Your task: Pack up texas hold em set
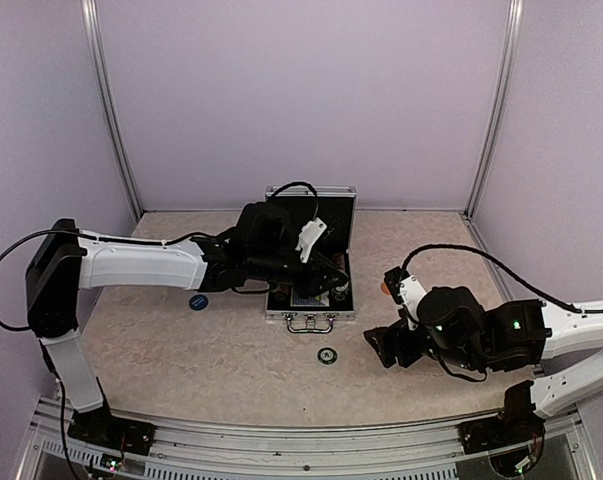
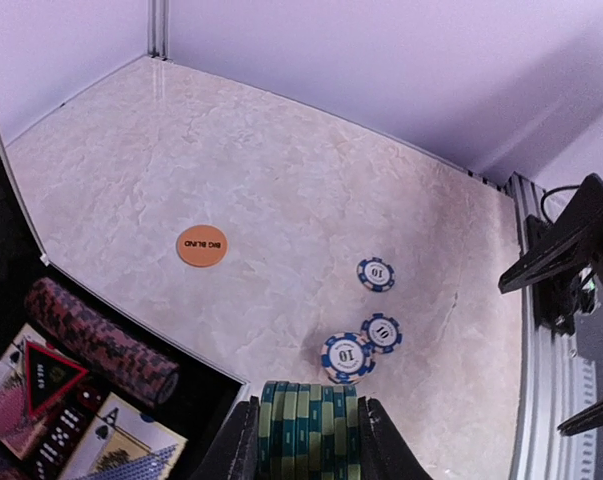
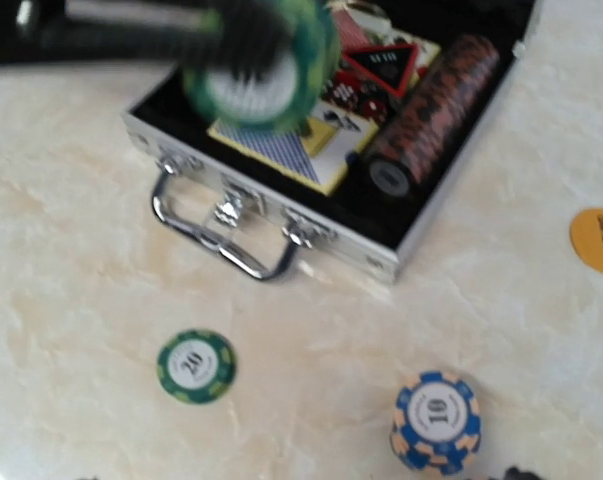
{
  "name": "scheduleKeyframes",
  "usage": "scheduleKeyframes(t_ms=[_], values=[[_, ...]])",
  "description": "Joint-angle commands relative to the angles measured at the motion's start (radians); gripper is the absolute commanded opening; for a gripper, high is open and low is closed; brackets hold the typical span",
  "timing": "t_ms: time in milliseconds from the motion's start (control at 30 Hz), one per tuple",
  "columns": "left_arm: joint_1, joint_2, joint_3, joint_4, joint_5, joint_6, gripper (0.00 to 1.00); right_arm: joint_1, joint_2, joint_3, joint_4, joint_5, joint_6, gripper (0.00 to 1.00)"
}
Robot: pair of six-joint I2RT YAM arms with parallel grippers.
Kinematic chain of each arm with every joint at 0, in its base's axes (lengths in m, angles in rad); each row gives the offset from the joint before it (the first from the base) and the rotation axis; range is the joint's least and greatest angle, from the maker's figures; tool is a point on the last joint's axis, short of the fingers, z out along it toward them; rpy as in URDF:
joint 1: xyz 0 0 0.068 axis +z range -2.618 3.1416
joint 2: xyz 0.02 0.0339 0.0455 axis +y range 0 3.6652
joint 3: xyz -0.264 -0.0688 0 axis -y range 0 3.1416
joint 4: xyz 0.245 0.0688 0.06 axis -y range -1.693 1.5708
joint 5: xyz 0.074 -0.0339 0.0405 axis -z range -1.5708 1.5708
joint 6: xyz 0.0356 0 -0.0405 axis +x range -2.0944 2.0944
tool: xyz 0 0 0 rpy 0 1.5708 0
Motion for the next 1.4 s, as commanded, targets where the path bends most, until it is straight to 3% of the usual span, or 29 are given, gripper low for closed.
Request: scheduleKeyframes(t_ms=[0, 233, 500, 1367], values=[[0.04, 0.067, 0.105, -0.069, 0.083, 0.21, 0.0, 0.006, -0.024, -0.04, -0.01, 0.017, 0.044, 0.86], [0.053, 0.172, 0.26, -0.204, 0.093, 0.407, 0.0, 0.005, -0.034, -0.067, 0.005, -0.003, 0.059, 0.86], [0.057, 0.255, 0.309, -0.248, 0.065, 0.551, 0.0, 0.006, -0.03, -0.078, 0.023, -0.013, 0.065, 0.86], [0.056, 0.405, 0.403, -0.267, 0.028, 0.661, 0.0, 0.006, -0.023, -0.086, 0.025, -0.033, 0.084, 0.87]])
